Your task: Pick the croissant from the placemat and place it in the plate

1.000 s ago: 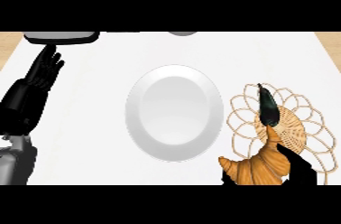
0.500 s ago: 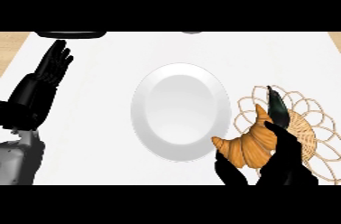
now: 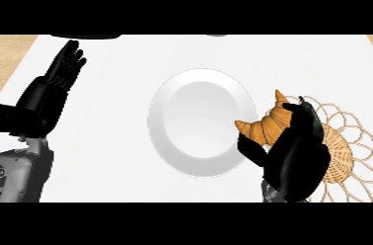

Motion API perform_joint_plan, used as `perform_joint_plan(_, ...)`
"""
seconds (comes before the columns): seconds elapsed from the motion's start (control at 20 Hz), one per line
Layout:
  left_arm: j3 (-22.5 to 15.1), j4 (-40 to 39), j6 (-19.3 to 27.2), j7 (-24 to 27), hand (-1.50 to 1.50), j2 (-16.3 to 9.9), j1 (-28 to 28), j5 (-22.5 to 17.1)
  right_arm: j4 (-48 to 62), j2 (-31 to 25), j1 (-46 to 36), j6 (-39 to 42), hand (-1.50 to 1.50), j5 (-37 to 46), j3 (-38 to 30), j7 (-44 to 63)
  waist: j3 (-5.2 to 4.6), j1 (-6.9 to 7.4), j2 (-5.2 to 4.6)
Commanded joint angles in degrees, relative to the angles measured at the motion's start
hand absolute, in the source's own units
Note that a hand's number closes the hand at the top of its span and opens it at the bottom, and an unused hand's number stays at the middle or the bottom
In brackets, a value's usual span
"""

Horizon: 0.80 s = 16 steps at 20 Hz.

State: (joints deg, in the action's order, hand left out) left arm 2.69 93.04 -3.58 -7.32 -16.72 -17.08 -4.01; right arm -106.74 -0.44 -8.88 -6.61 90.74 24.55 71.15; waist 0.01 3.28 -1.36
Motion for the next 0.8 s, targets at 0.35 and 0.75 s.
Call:
perform_joint_plan(0.35, -1.5, -1.7, 0.0, 0.7, 0.0, 1.4, -1.7, 0.7, 17.0, 0.4, -14.6, -13.4, -1.5, -13.6, -12.4, 13.5, 0.19, 1.32, -0.23)
perform_joint_plan(0.75, -1.3, -1.5, 0.0, 0.0, 0.0, 1.0, -2.4, 1.1, 23.3, 0.4, -22.0, -27.6, -1.5, -9.5, -16.0, 8.9, 0.16, 1.37, 0.3)
